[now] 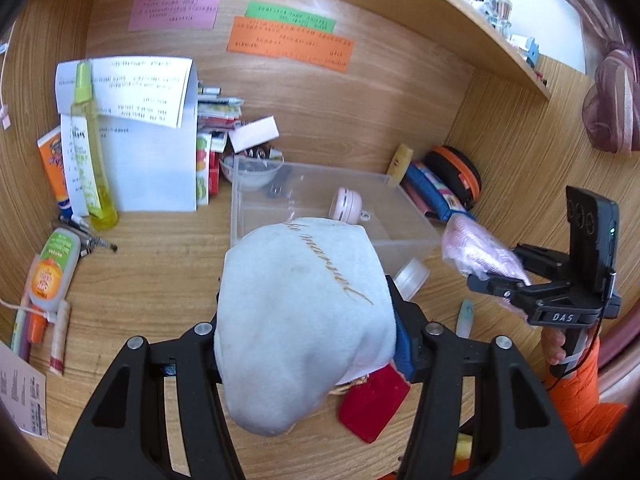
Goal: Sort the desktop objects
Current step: 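Carry the pouch and bagged rope over the clear box and release them inside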
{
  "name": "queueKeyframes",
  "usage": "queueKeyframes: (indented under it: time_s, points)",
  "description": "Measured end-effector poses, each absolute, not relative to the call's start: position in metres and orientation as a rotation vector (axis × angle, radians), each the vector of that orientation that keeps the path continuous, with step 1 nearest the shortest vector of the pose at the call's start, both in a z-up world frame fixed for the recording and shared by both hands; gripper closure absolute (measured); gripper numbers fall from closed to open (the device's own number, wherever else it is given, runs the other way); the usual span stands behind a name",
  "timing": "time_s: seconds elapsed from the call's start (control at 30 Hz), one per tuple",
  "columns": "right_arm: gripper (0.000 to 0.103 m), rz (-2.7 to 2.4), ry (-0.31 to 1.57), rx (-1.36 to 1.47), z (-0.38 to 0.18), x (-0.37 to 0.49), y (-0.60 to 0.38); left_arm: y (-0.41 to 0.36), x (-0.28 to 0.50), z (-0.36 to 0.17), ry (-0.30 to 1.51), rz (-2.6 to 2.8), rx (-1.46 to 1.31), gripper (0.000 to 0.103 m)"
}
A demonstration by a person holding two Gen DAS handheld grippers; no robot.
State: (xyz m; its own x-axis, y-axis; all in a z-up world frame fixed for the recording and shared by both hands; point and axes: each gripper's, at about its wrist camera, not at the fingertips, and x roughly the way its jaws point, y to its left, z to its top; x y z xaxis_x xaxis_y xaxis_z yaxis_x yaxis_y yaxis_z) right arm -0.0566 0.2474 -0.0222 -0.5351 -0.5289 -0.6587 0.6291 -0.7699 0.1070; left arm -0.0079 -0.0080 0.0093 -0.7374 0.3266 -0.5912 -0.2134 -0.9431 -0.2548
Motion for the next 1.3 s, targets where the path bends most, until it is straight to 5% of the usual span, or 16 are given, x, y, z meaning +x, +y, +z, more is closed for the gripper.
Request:
queueKeyframes:
  time_s: [0.7, 1.3]
  points:
    - [0.049, -2.301, 0.075, 0.87, -0.006, -0.106, 0.234, -0.012, -0.056, 0.033, -0.266, 2.701, -0.887, 0.046]
    - [0.049, -2.3, 0.035, 0.981, -0.032, -0.162, 0.221, -0.011, -0.128, 0.004, -0.307, 2.688, -1.015, 0.046]
